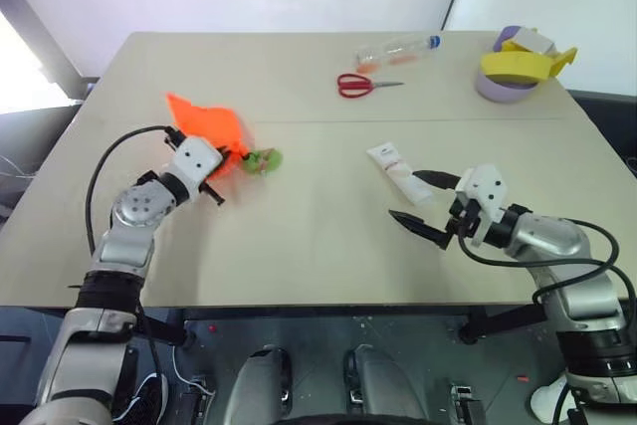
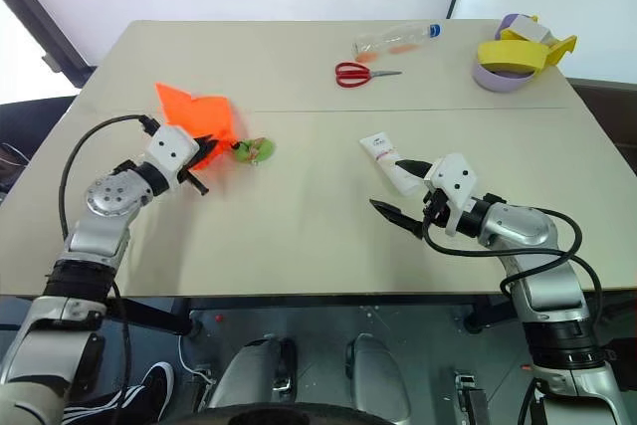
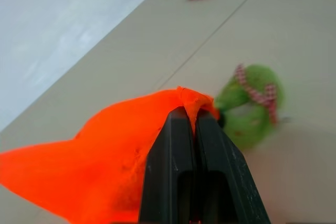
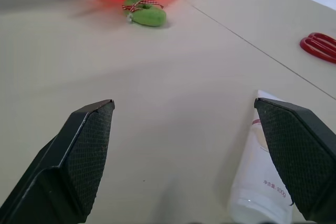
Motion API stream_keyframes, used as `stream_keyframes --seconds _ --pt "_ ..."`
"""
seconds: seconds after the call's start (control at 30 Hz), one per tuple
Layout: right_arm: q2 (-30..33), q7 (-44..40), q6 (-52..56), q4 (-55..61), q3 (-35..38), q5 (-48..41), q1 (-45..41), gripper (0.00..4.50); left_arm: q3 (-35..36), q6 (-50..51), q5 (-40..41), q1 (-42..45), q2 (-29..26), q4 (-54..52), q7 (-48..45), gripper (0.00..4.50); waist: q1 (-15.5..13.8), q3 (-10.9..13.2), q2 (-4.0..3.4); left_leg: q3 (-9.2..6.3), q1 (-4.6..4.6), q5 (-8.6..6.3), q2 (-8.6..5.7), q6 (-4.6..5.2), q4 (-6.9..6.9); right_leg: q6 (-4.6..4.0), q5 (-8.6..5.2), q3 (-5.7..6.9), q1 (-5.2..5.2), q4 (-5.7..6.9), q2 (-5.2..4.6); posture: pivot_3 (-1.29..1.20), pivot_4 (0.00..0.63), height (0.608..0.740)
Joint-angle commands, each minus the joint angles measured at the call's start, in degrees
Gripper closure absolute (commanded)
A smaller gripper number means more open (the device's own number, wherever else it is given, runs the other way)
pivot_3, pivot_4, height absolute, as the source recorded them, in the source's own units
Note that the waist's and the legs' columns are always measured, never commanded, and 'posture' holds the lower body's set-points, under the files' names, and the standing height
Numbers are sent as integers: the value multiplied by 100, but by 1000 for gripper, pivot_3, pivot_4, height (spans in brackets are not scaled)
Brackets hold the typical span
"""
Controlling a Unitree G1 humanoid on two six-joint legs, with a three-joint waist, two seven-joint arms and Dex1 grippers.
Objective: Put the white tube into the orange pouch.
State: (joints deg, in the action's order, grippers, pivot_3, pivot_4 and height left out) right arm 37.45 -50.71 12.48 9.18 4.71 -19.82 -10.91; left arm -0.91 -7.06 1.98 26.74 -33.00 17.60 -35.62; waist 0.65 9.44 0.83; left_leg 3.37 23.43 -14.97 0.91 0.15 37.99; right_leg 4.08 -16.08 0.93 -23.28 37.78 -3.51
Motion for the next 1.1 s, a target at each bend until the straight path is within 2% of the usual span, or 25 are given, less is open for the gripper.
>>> stream_keyframes --seconds 0.03,0.17,0.33,0.47,0.6,0.73,0.83,0.9,1.1 --pt "44 11 -95 139 111 -20 -29 0 66 309 351 -46 11 -701 -306 4484 0 0 0 -1 0 0 0 0 0 -1 0 0 0 0 0 0 150 740" --pt "35 2 -101 127 92 -11 -32 0 132 830 618 -147 12 -1260 -460 4484 -1 0 0 -2 0 0 0 0 0 -4 -1 0 0 0 -2 0 150 740" --pt "33 -25 -112 80 75 6 -62 0 263 1811 1691 -242 172 -2248 -877 4484 -1 0 0 -3 1 0 0 0 0 -11 -5 0 0 -3 -3 0 150 740" --pt "36 -45 -134 25 68 32 -99 0 440 2628 2393 -239 294 -2844 -838 4484 -2 0 0 -3 2 0 0 0 0 -5 -2 0 1 -6 -2 0 150 740" --pt "35 -60 -149 -2 68 40 -110 0 455 3073 2757 -458 25 -3181 -1189 4484 19 0 0 -2 1 0 0 0 0 -6 -2 0 2 -4 -1 0 150 740" --pt "41 -67 -153 -12 75 39 -113 0 242 2766 2229 -930 -517 -3129 -1502 4484 17 1 -1 -2 -2 0 0 0 -5 -16 -8 0 1 -4 1 0 150 740" --pt "50 -84 -167 -41 76 45 -117 0 375 2672 2230 -956 -504 -2867 -1469 4484 -27 1 -1 -2 -2 0 0 0 -5 -25 -13 1 4 -5 0 0 150 740" --pt "38 -86 -149 -49 68 38 -149 0 179 2375 1903 -971 -563 -2785 -1514 4484 -34 2 -1 -2 -1 0 0 0 -2 -32 -11 0 8 -14 -3 0 150 740" --pt "-28 -30 -153 -82 25 85 -226 0 -80 1857 1130 -664 -29 -2296 -770 4484 -13 1 -1 -2 4 1 0 2 -5 -41 -5 -1 13 -40 -6 0 150 740"
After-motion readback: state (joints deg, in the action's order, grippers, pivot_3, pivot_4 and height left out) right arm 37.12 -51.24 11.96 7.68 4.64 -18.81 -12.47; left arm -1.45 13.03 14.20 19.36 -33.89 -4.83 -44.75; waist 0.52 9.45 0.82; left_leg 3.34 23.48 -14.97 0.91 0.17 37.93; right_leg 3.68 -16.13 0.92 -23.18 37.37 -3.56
